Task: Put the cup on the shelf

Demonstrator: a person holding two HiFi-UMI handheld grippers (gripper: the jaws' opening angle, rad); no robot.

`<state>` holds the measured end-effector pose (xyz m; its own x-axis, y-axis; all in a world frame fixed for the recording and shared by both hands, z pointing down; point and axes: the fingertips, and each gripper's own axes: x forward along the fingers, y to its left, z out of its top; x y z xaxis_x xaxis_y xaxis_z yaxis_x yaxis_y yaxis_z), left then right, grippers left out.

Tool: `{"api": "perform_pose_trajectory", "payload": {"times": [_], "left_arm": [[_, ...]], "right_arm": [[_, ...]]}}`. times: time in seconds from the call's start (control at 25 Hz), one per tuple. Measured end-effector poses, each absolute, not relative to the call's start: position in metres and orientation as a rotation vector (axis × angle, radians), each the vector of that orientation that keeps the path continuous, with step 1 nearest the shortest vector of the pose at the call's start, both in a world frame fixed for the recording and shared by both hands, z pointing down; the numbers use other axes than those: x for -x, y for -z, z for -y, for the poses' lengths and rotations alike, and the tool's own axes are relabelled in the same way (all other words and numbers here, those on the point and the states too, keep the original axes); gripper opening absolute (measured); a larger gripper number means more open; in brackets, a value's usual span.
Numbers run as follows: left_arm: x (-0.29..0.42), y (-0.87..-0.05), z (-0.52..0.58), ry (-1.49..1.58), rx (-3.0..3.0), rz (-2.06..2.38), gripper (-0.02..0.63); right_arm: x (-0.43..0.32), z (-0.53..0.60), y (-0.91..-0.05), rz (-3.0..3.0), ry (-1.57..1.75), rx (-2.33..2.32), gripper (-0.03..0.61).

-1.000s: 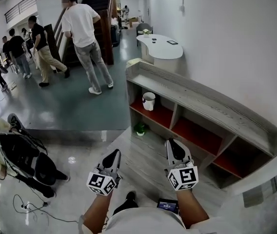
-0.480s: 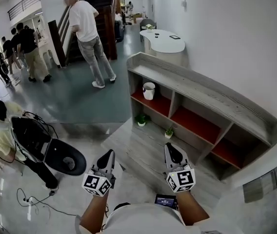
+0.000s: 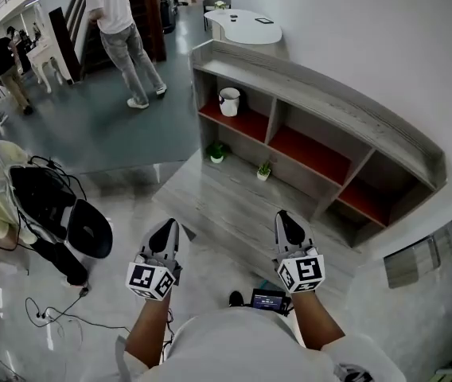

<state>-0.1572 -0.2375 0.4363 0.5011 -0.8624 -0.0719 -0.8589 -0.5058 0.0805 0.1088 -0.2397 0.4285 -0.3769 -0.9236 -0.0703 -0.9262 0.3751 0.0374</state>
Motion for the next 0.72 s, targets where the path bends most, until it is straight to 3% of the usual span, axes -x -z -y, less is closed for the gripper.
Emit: {"api": "perform_pose_trajectory", "payload": {"times": [0.72], "left_arm": [[0.217, -0.457, 0.096, 0.13, -2.672, 1.43, 0.008]], "right_arm": [[-0.039, 0.087, -0.443, -2.601, -0.067, 1.784, 0.037]]}}
